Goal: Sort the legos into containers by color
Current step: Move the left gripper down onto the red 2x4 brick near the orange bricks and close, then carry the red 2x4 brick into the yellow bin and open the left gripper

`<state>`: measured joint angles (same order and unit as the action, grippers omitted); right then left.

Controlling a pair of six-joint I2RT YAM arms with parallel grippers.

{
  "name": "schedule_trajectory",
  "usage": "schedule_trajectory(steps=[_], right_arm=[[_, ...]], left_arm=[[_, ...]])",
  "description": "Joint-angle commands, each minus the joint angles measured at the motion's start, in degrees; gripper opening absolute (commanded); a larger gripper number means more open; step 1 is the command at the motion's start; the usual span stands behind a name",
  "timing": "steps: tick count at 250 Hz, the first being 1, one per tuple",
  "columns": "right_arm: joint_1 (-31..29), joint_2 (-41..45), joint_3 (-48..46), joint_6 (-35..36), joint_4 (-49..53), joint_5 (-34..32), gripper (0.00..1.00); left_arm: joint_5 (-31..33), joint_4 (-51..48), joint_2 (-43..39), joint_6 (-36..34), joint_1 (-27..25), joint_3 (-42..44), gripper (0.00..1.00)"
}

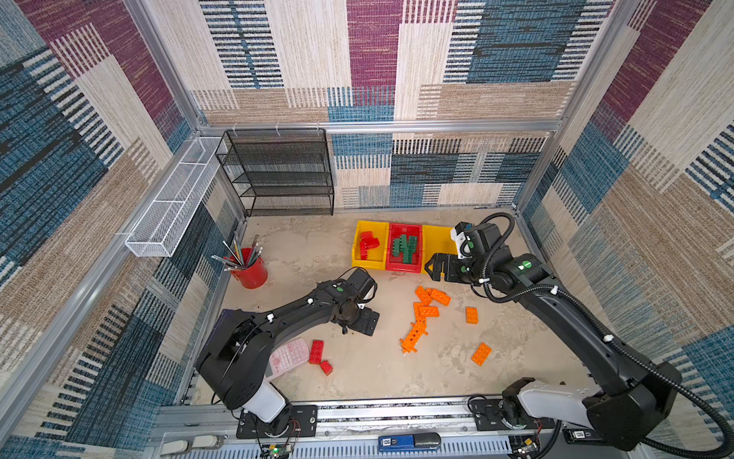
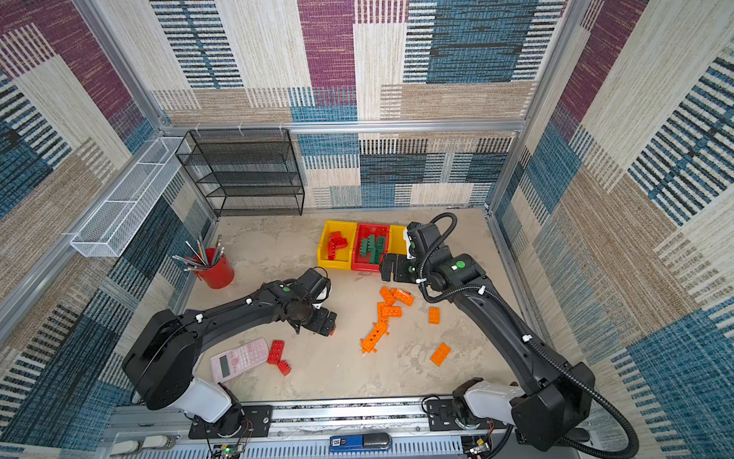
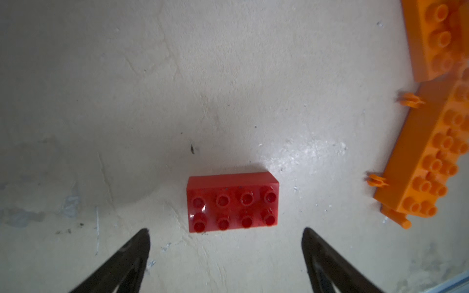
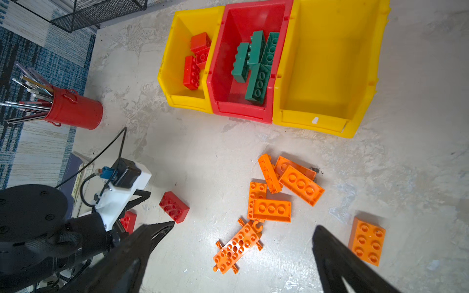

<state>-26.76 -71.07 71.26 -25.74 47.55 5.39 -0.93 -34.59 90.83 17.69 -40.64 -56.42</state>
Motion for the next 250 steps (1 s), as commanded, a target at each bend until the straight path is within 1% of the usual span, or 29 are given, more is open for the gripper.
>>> schedule_trajectory(steps=[1, 71, 105, 134, 156, 173, 206, 237, 250], right_arm=[[0.0, 1.2, -0.5, -1.6, -0.2, -1.3, 1.00], [0.0, 3.0, -0.7, -2.3, 1.8, -2.8, 1.00], [0.0, 3.2, -0.7, -2.2, 2.2, -2.8, 1.00], [0.0, 3.4, -0.8, -2.0, 2.3, -2.9, 1.00], [0.0, 3.6, -0.9, -1.8, 2.7, -3.0, 1.00], [0.0, 3.7, -0.9, -1.7, 2.9, -3.4, 1.00], [0.0, 4.4, -1.3, -1.7, 3.2, -3.8, 1.00], [0.0, 4.9, -1.7, -1.6, 3.3, -4.3, 1.00], [0.0, 5.1, -1.7, -1.7, 3.3, -4.9, 1.00]], left_arm=[[0.0, 1.7, 1.7, 1.4, -0.6, -0.4, 0.93], [2.3, 1.8, 4.0, 3.3, -1.1, -0.7, 0.92], [5.2, 1.3, 5.2, 4.1, -1.9, -1.4, 0.89], [6.3, 1.1, 6.2, 4.6, -2.2, -1.5, 0.84], [6.6, 1.3, 6.6, 4.9, -2.2, -1.4, 0.78], [6.6, 1.3, 7.1, 5.2, -2.3, -1.4, 0.76], [6.4, 1.1, 8.2, 5.4, -2.3, -1.9, 0.65], [6.3, 0.0, 8.8, 5.2, -2.3, -3.0, 0.59], [6.7, -0.8, 8.7, 4.9, -2.3, -3.7, 0.58]])
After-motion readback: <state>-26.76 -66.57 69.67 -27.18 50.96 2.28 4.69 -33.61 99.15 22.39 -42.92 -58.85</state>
